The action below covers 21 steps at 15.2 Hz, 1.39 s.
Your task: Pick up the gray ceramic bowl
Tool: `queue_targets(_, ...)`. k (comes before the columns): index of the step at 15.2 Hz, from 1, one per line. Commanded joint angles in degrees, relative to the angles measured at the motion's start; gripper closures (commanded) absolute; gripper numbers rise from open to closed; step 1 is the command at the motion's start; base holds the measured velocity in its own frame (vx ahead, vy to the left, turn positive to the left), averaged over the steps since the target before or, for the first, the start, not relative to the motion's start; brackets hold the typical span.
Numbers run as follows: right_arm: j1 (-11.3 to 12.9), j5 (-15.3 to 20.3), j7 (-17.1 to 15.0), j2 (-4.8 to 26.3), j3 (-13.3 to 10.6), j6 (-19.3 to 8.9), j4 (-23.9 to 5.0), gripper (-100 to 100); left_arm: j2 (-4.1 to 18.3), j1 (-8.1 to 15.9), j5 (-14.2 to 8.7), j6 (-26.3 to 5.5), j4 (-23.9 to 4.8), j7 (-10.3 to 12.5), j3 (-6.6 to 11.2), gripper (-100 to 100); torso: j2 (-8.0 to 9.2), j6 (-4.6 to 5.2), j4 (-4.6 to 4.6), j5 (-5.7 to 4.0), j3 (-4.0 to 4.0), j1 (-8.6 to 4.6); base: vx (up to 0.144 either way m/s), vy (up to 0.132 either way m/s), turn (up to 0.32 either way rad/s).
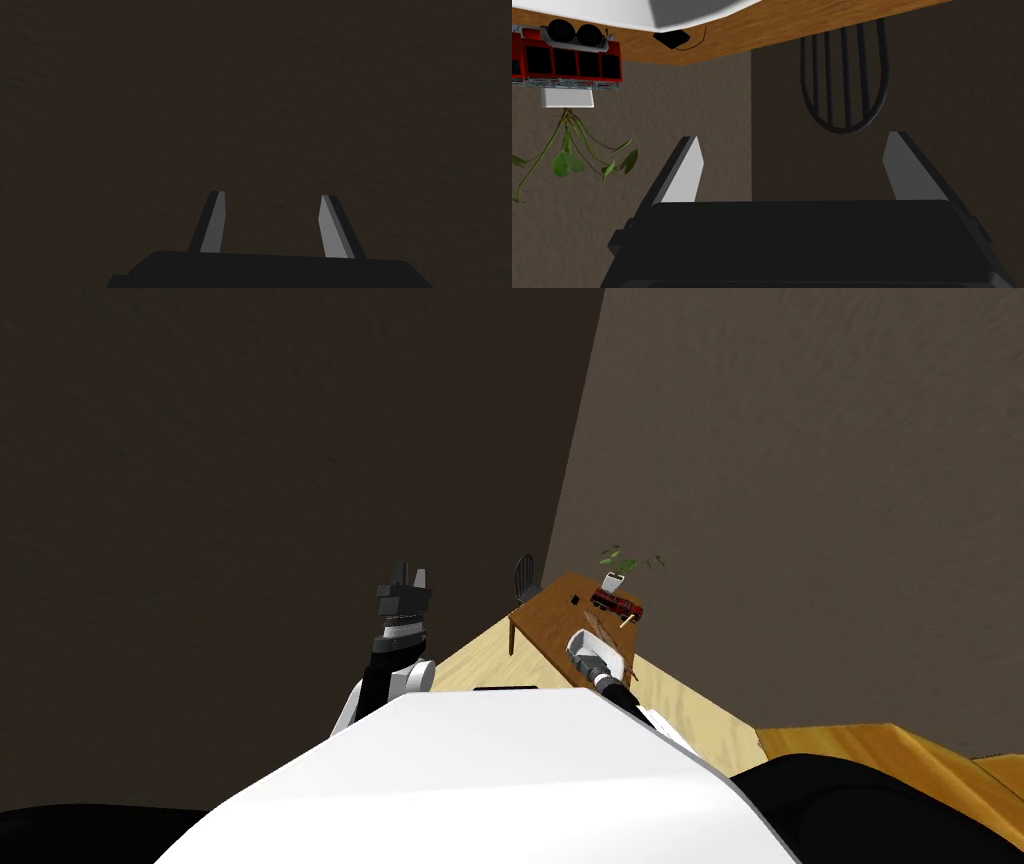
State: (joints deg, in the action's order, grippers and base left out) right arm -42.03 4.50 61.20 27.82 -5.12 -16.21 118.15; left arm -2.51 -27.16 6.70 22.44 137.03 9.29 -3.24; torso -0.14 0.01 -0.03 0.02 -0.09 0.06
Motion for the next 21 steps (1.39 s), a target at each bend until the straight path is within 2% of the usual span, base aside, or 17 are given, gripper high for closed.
queue_targets(1,-1.25,0.51,2.86,0.73,0.0,-2.54,-0.64,-100,0.0,0.0,0.0,0.0,0.0,0.0,0.0,0,0.0,0.0,0.0,0.0,0.0,0.0,0.032,0.004,0.138)
queue_targets(2,-1.25,0.51,3.87,0.73,0.0,-2.54,-0.64,-100,0.0,0.0,0.0,0.0,0.0,0.0,0.0,0,0.02,-0.01,0.0,0.01,0.01,0.0,0.03,0.002,0.141)
queue_targets(3,-2.01,1.02,5.21,1.17,-0.1,-4.65,-1.31,-100,0.0,0.0,0.0,0.0,0.0,0.0,0.0,0,0.03,-0.01,0.01,0.0,0.02,0.01,0.036,0.006,0.166)
queue_targets(5,-2.01,1.02,6.65,1.17,-0.1,-4.65,-1.31,-100,0.0,0.0,0.0,0.0,0.0,0.0,0.0,0,-0.01,-0.02,0.0,0.0,0.0,-0.01,0.034,0.003,0.105)
queue_targets(6,-2.75,1.51,8.53,1.59,-0.2,-6.7,-1.97,-100,0.0,0.0,0.0,0.0,0.0,0.0,0.0,0,0.01,0.0,0.0,0.0,0.01,-0.01,0.03,0.002,0.115)
queue_targets(7,-2.75,1.51,9.35,1.59,-0.2,-6.7,-1.97,-100,0.0,0.0,0.0,0.0,0.0,0.0,0.0,0,0.02,-0.02,0.0,-0.01,0.01,-0.01,0.03,0.002,0.13)
queue_targets(8,-3.45,1.98,10.75,1.97,-0.3,-8.68,-2.61,-100,0.0,0.0,0.0,0.0,0.0,0.0,0.0,0,0.02,-0.01,0.0,0.0,0.01,0.0,0.034,0.006,0.182)
queue_targets(10,-3.45,1.98,11.95,1.97,-0.3,-8.68,-2.61,-100,0.0,0.0,0.0,0.0,0.0,0.0,0.0,0,0.01,-0.02,0.0,0.0,0.01,0.01,0.032,0.001,0.096)
queue_targets(11,-4.13,2.43,14.0,2.32,-0.4,-10.58,-3.22,-100,0.0,0.0,0.0,0.0,0.0,0.0,0.0,0,0.02,0.0,0.01,0.0,0.01,0.0,0.028,0.001,0.102)
queue_targets(12,-4.13,2.43,14.45,2.32,-0.4,-10.58,-3.22,-100,0.0,0.0,0.0,0.0,0.0,0.0,0.0,0,0.03,-0.01,0.01,0.0,0.02,0.01,0.027,0.001,0.118)
queue_targets(13,-4.78,2.87,16.14,2.64,-0.48,-12.39,-3.8,-100,0.0,0.0,0.0,0.0,0.0,0.0,0.0,0,0.03,-0.01,0.01,0.0,0.02,0.0,0.031,0.003,0.169)
queue_targets(14,-4.78,2.87,16.83,2.64,-0.48,-12.39,-3.8,-100,0.0,0.01,0.0,0.0,0.0,0.0,0.0,0,0.03,-0.02,0.01,0.0,0.02,0.0,0.032,0.002,0.133)
queue_targets(15,-5.39,3.28,18.39,2.94,-0.57,-14.1,-4.36,-100,0.0,0.0,0.0,0.0,0.0,0.0,0.0,0,0.03,-0.01,0.01,0.0,0.02,0.0,0.038,0.001,0.13)
queue_targets(16,-5.39,3.28,19.08,2.94,-0.57,-14.1,-4.36,-100,0.0,0.0,0.0,0.0,0.0,0.0,0.0,0,0.01,-0.01,0.0,0.0,0.01,0.0,0.036,-0.001,0.124)
queue_targets(17,-5.96,3.66,20.61,3.22,-0.65,-15.7,-4.87,-100,0.0,0.0,0.0,0.0,0.0,0.0,0.0,0,0.01,-0.01,0.0,0.0,0.0,0.0,0.034,0.001,0.151)
queue_targets(18,-5.96,3.66,21.18,3.22,-0.65,-15.7,-4.87,-100,0.0,0.0,0.0,0.0,0.0,0.0,0.0,0,0.0,-0.02,0.0,-0.01,0.0,0.0,0.032,-0.001,0.114)
queue_targets(21,-6.97,4.34,24.9,3.7,-0.78,-18.53,-5.79,-100,0.0,0.0,0.0,0.0,0.0,0.0,0.0,0,0.02,-0.01,0.0,0.0,0.01,0.0,0.03,0.0,0.125)
